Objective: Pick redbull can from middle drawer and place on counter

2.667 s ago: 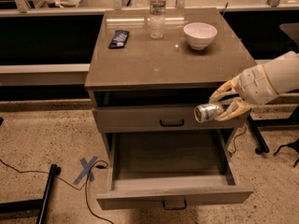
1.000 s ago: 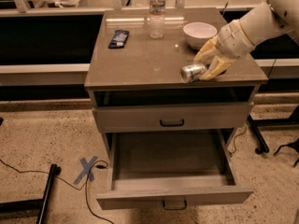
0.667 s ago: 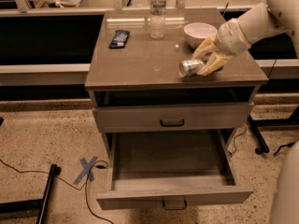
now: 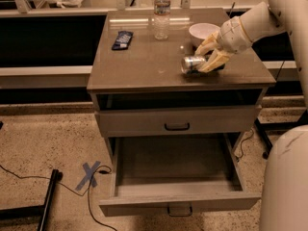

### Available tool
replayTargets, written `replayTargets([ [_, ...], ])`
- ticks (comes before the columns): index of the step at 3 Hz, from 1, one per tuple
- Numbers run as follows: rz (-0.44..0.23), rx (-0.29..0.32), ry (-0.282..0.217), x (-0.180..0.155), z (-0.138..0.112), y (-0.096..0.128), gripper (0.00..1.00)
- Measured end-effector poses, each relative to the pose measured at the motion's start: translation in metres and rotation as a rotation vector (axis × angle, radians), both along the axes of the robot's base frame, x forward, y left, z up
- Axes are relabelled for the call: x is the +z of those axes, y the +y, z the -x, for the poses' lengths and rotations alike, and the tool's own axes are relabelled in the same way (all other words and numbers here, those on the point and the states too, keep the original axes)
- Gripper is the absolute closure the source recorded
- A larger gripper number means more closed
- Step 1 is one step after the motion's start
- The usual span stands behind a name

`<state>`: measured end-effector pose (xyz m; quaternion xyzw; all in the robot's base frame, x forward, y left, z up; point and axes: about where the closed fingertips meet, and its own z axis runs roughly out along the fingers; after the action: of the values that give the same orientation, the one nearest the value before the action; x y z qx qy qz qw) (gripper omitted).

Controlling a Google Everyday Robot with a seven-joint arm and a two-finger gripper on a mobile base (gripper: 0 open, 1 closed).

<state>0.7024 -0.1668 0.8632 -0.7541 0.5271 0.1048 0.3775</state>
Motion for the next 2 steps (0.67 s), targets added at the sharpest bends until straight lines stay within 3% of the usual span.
replayTargets([
  [1, -0.003, 0.002, -0.001, -0.0021, -0.0021, 0.0030, 0.62],
  [2, -0.007, 0.003, -0.002, -0.0052, -0.0052, 0.0072, 0.31],
])
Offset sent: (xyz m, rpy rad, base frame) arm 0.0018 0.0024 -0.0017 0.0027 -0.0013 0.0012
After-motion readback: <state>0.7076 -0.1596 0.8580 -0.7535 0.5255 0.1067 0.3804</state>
